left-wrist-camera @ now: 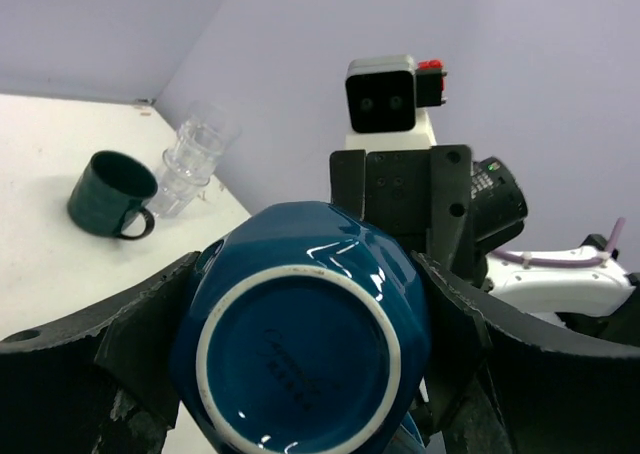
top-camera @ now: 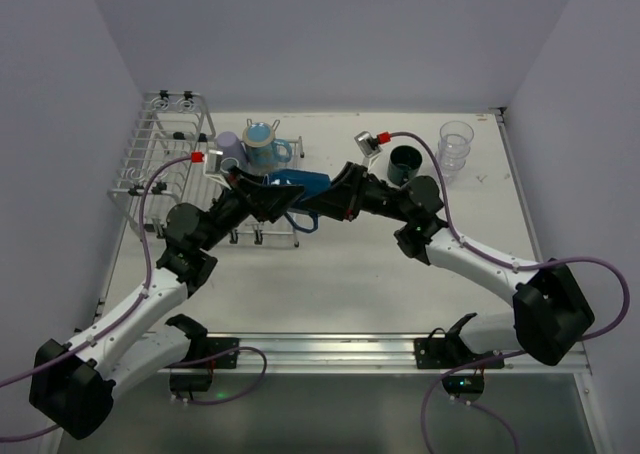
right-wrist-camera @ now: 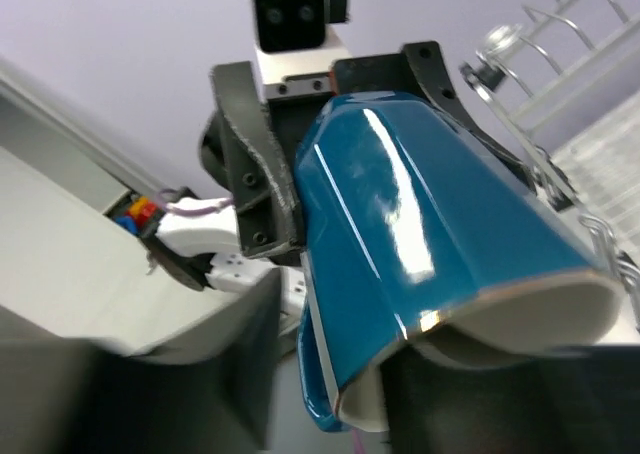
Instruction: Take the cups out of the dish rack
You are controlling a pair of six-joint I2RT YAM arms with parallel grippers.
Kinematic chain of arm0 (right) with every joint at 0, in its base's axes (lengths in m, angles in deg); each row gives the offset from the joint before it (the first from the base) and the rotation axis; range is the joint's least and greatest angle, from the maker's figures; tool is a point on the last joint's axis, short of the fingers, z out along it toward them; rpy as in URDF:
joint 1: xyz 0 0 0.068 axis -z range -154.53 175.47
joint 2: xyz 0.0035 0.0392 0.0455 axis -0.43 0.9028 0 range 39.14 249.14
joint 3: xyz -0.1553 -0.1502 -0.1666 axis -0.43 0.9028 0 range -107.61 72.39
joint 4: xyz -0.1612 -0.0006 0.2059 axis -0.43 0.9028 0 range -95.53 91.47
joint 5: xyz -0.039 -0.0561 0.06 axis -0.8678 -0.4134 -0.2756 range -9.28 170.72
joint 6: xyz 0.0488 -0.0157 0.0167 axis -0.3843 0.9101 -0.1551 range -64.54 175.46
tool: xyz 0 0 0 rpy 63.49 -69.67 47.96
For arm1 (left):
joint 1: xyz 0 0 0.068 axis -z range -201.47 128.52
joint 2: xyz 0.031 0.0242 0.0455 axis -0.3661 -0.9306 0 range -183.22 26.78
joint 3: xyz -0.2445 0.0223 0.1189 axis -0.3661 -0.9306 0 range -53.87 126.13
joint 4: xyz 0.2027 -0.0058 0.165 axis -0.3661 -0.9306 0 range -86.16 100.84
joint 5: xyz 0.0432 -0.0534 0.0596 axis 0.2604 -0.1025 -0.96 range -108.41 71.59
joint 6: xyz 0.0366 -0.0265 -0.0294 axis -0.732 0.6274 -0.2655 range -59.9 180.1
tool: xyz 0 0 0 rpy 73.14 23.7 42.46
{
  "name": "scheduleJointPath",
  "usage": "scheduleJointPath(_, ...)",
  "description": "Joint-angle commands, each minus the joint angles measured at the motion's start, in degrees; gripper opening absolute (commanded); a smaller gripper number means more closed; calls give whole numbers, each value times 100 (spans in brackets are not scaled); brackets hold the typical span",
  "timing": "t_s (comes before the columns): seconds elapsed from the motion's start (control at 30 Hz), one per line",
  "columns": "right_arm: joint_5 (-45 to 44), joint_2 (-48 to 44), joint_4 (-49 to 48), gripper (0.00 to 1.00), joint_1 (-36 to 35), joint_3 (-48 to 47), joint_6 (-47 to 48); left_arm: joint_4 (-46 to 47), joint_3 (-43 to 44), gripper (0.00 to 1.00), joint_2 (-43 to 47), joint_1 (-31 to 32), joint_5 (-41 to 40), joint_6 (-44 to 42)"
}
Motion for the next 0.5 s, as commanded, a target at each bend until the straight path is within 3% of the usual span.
scheduleJointPath(0.0,123,22,-1471,35,-13,66,-500,1006,95,9,134,84,-194,220)
scheduleJointPath(0.03,124,57,-1657,27,-22,101,-598,1006,95,11,143,76,-194,211)
scheduleJointPath(0.1,185,171,-2069,12,-13,137,-756,980,60,30,178,93,-159,211)
scheduleJointPath(0.13,194,180,-2106,0,-13,146,-818,823,78,40,204,85,-159,159)
scheduleJointPath(0.17,168,163,-2107,0,-22,172,-810,700,95,60,300,84,-176,71)
scheduleJointPath(0.23,168,101,-2019,0,5,242,-696,62,209,84,459,84,-247,-315)
scheduleJointPath(0.37,150,-145,-1432,0,171,260,-345,-1127,473,100,1055,84,-895,-1123)
scheduleJointPath(0.47,106,-373,-30,0,233,76,278,-1953,762,100,1276,84,-1282,-1765)
